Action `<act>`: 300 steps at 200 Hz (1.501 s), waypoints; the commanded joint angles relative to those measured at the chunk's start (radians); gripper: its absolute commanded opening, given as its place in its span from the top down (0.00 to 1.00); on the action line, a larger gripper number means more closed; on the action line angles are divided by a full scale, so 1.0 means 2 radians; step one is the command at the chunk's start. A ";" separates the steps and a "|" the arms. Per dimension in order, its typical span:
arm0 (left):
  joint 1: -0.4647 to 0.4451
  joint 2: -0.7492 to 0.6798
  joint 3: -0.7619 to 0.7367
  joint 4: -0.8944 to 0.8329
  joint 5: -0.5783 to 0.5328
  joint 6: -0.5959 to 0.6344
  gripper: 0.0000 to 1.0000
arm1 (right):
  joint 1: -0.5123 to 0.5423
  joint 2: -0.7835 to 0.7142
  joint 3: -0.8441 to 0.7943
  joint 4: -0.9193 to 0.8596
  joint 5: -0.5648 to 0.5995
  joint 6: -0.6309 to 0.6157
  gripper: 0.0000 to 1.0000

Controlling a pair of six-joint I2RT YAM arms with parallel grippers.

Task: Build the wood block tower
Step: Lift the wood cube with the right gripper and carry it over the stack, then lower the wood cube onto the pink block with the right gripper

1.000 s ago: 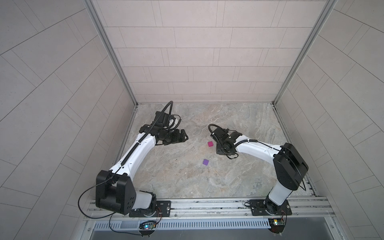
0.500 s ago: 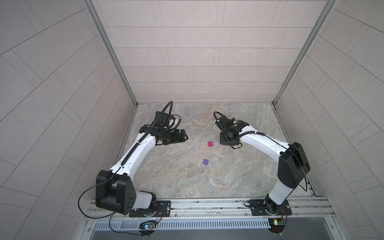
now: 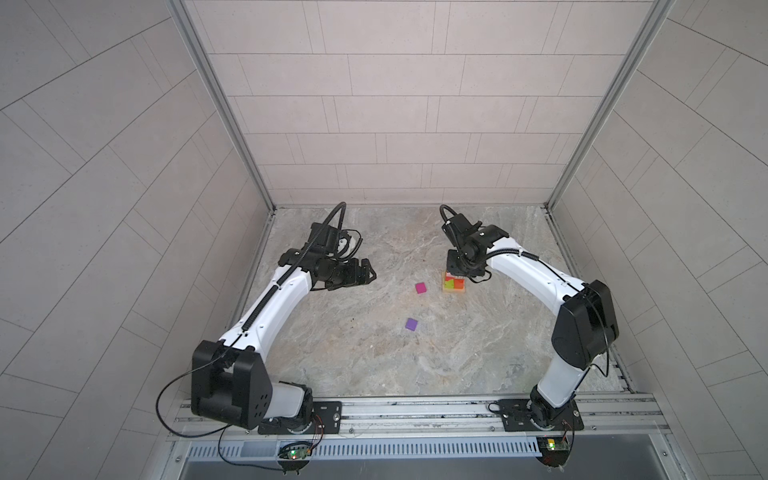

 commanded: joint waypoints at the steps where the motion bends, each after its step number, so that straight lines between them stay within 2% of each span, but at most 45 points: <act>1: 0.002 -0.009 -0.006 -0.003 -0.003 0.002 0.08 | -0.003 0.016 0.017 -0.017 -0.001 -0.006 0.80; 300: 0.002 -0.013 -0.007 -0.003 -0.001 0.003 0.08 | -0.029 0.065 0.044 0.004 -0.007 -0.007 0.79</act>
